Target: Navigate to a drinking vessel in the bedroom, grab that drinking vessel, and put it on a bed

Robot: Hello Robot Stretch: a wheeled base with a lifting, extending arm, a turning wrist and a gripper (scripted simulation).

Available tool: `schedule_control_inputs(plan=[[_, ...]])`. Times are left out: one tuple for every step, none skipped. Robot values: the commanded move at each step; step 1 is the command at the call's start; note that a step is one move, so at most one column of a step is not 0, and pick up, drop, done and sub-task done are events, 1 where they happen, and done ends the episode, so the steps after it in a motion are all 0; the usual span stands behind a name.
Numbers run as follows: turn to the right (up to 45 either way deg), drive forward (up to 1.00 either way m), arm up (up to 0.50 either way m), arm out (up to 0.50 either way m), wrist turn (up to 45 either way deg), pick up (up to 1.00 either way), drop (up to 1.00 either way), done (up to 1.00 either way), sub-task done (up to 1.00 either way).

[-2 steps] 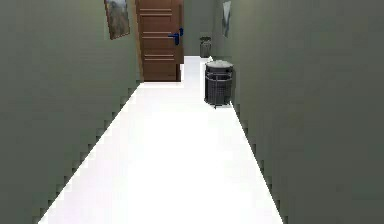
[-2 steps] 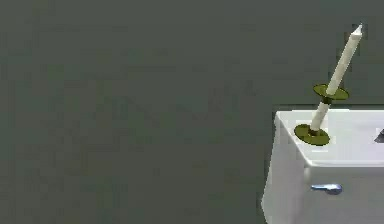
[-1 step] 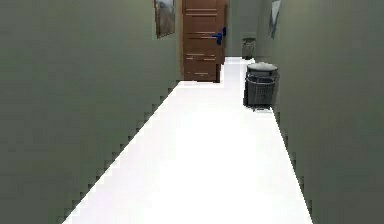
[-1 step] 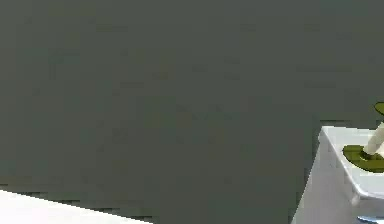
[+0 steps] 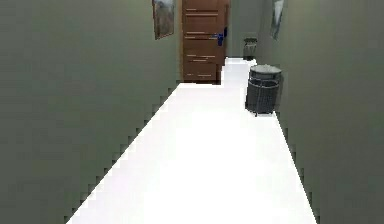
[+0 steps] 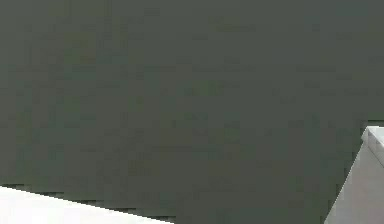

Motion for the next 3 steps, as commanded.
schedule_control_inputs(plan=[[3.0,0.00,0.00,0.00,0.0,0.00,0.00,0.00,0.00],[0.0,1.00,0.00,0.00,0.0,0.00,0.00,0.00,0.00],[3.0,0.00,0.00,0.00,0.0,0.00,0.00,0.00,0.00]])
